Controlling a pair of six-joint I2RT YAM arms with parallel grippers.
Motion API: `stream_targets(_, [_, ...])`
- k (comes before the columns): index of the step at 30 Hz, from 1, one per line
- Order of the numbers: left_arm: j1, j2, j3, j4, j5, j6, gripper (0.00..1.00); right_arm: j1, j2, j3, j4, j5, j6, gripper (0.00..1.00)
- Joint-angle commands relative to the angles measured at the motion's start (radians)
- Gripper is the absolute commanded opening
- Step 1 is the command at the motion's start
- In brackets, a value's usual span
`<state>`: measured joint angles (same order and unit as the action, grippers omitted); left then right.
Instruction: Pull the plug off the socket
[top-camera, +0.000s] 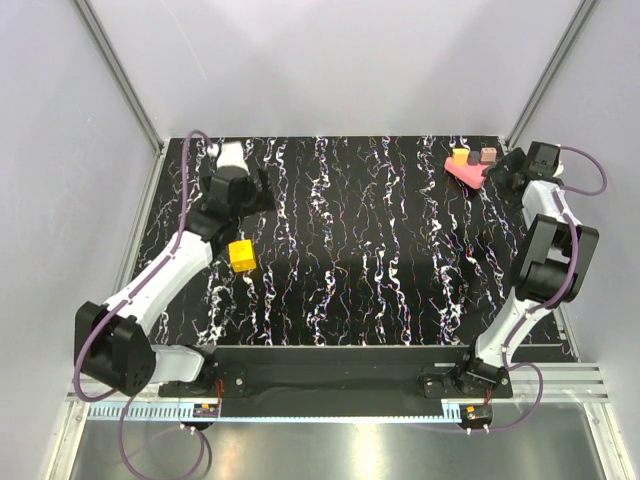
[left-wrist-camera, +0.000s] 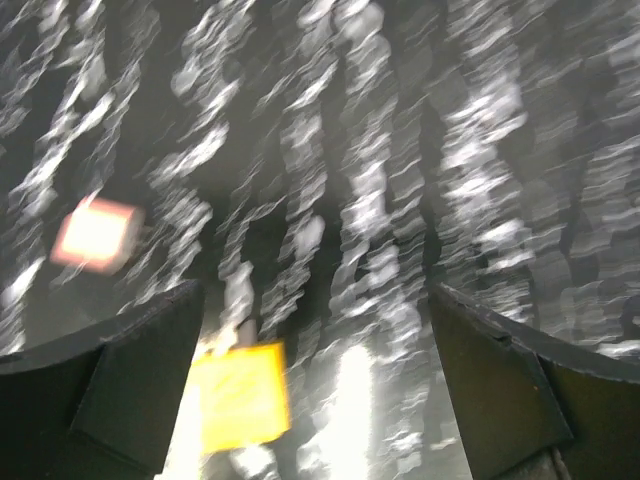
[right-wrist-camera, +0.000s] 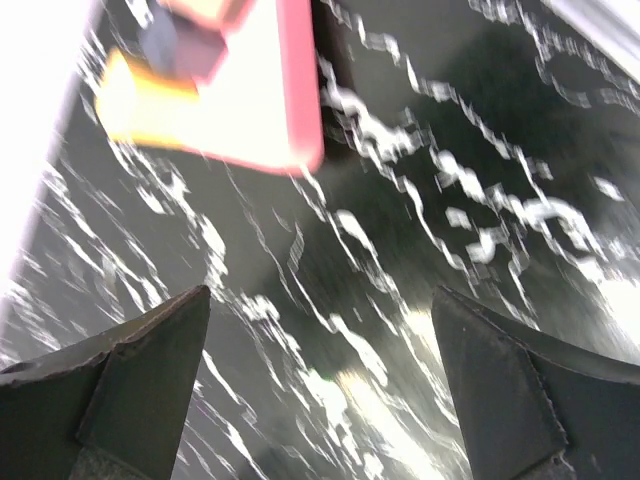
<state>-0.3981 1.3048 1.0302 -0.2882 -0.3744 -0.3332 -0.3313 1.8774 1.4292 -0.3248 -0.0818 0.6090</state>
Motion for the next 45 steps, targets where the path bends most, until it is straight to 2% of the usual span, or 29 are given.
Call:
stream_targets(1, [-0.021,0.045,0.092,0.263,0.248,-0.009,0.99,-0.014,0.067,0.045,0.191,-0.061,0.103,0.96])
stream_targets(2, [-0.025,0.082,0.122,0.379,0.29,-0.006,0.99,-0.014,0.081,0.054,0.208,-0.053,0.106,0.96])
stream_targets(7, [-0.071,0.44,0.472,0.461,0.535,0.023,0.99,-0.034,0.189,0.142,0.283,-0.044,0.13,0.94])
stream_targets(12, [-0.12,0.647,0.564,0.589,0.676,0.011,0.98,-0.069,0.285,0.204,0.394,-0.128,0.178,0.93])
stream_targets(14, [-0.131,0.677,0.554,0.625,0.697,0.02,0.96,-0.09,0.354,0.229,0.421,-0.206,0.216,0.92])
stream_targets(21, [-0.18,0.737,0.459,0.787,0.721,-0.007,0.94,-0.098,0.471,0.246,0.493,-0.248,0.285,0.86])
stream_targets(23, [-0.208,0.749,0.468,0.788,0.723,0.029,0.94,-0.098,0.489,0.249,0.507,-0.268,0.294,0.85])
stream_targets(25, [-0.223,0.766,0.479,0.784,0.71,0.06,0.94,-0.098,0.509,0.252,0.533,-0.288,0.307,0.78])
stream_targets(27, [-0.235,0.786,0.498,0.771,0.709,0.068,0.94,-0.098,0.508,0.247,0.541,-0.292,0.305,0.77])
stream_targets(28, [-0.235,0.791,0.502,0.768,0.712,0.068,0.94,-0.098,0.503,0.246,0.54,-0.286,0.305,0.73])
stream_targets(31, [-0.237,0.795,0.499,0.776,0.71,0.068,0.94,-0.095,0.499,0.25,0.498,-0.276,0.311,0.71])
stream_targets(32, [-0.237,0.794,0.498,0.776,0.707,0.071,0.94,-0.094,0.502,0.26,0.478,-0.276,0.314,0.66])
stream_targets(34, [-0.237,0.786,0.492,0.781,0.698,0.077,0.94,-0.086,0.503,0.289,0.417,-0.27,0.31,0.65])
stream_targets(39, [-0.237,0.786,0.484,0.79,0.671,0.068,0.93,-0.074,0.512,0.286,0.415,-0.285,0.347,0.64])
stream_targets(45, [-0.237,0.783,0.476,0.787,0.663,0.083,0.93,-0.068,0.522,0.29,0.412,-0.297,0.371,0.58])
